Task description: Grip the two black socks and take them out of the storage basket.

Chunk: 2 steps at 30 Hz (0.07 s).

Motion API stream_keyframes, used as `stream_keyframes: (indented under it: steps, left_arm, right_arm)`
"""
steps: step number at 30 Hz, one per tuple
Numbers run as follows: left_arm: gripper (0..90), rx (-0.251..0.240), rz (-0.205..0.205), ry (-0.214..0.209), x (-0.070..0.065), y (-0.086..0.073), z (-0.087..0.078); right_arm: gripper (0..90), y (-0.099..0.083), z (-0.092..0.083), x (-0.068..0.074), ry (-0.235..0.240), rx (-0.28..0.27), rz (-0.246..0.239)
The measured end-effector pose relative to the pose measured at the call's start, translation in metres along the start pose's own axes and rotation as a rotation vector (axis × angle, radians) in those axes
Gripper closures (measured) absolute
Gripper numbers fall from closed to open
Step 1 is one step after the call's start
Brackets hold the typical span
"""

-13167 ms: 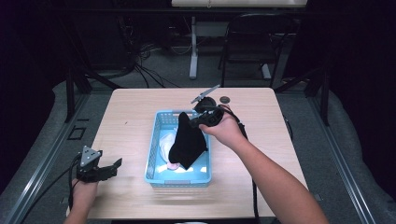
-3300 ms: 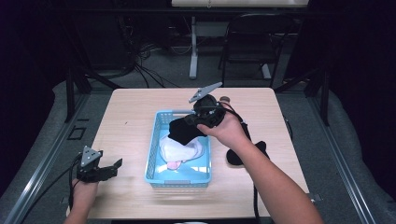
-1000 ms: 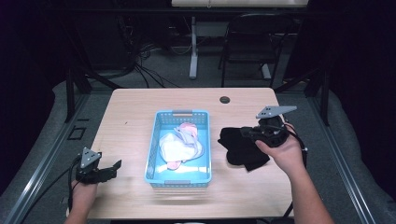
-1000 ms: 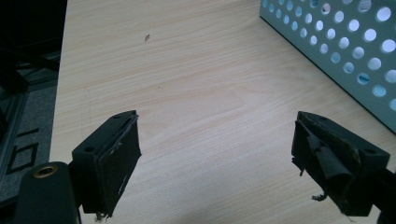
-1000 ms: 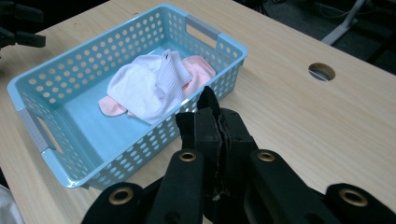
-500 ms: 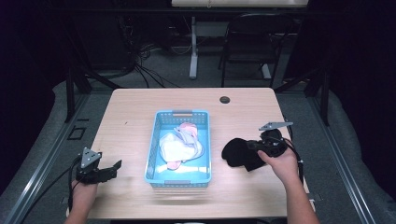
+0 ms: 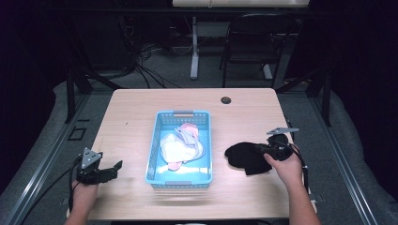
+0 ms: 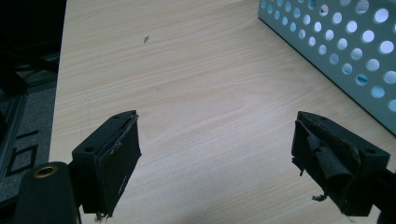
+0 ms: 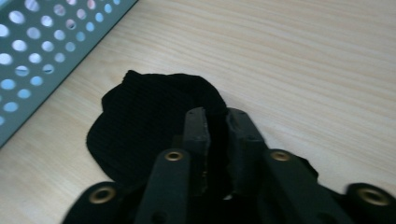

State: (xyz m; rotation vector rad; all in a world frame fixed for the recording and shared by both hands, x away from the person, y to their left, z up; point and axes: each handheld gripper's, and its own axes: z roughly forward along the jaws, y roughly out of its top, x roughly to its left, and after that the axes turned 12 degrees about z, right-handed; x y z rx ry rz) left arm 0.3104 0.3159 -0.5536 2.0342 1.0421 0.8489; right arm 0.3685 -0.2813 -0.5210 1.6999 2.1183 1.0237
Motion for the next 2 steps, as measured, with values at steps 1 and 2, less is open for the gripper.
stream_keyframes:
  steps: [1,2]
  left_arm:
    - [15.4,0.001,0.002,0.000,0.0003,0.0000,-0.0002]
    - [15.4,0.000,0.002,0.000,0.0004,0.0001,-0.0002]
  right_arm:
    - [72.6,-0.0006,0.0003,0.0004,-0.012,-0.007,-0.004]
    - [69.1,-0.0018,0.0006,0.0011,-0.031,-0.029,-0.012]
